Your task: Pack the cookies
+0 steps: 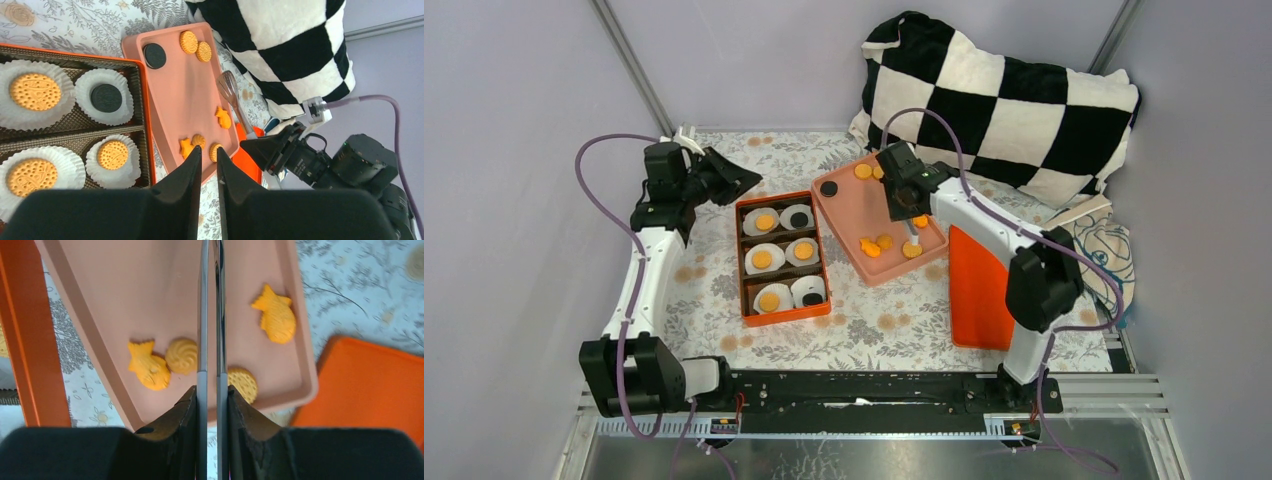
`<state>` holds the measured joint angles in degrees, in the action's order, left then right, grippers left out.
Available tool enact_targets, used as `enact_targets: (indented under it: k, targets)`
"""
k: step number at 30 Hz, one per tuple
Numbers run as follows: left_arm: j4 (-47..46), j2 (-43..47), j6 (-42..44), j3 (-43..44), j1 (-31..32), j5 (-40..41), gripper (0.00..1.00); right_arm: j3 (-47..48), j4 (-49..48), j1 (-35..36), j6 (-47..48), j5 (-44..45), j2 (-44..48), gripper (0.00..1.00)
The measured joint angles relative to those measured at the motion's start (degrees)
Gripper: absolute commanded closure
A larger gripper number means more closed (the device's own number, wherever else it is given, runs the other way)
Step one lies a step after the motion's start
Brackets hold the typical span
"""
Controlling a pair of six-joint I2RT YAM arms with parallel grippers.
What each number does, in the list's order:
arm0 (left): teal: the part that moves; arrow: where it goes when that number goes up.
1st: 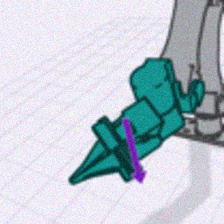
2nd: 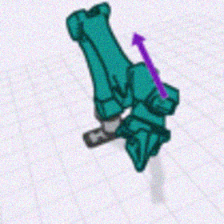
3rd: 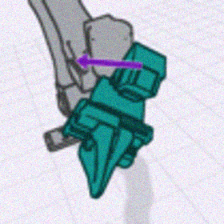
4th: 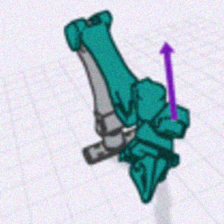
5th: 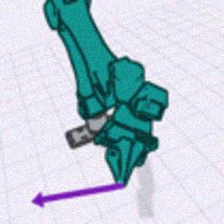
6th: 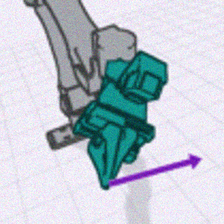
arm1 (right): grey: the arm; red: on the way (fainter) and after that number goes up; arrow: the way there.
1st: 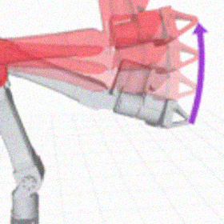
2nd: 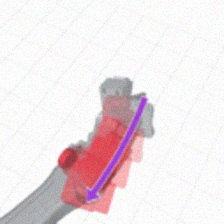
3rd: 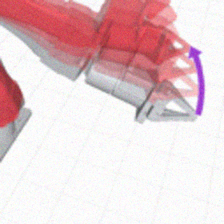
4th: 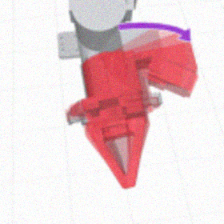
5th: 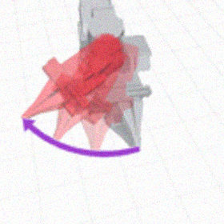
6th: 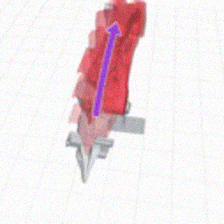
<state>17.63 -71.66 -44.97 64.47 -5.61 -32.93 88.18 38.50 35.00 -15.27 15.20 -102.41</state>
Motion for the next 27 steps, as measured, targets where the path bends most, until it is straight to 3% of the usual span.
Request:
enact_targets:
  k: [8,12,16,20,27]
  targets:
    - [0.35,-0.24,0.79,-1.51,0.11,1.16,0.79,3.37,-2.97,-0.17,1.6,-2.75,-10.88,0.96]
    - [0.31,-1.27,0.79,-1.9,0.55,1.36,0.79,2.43,-4.57,-0.66,1.95,-3.1,-13.11,0.9]
    - [0.26,-2.58,0.79,-2.1,1.38,1.62,0.79,4.68,-4.37,-1.38,1.99,-3.08,-17.07,0.52]
    - [0.24,-2.91,0.81,-2.62,1.95,1.97,0.78,6.58,-2.93,-2.08,2.21,-2.86,-19.87,0.34]
    - [0.17,-2.91,0.83,-2.73,2.29,2.08,0.77,4.37,-1.42,-2.45,1.92,-2.27,-13.75,0.32]
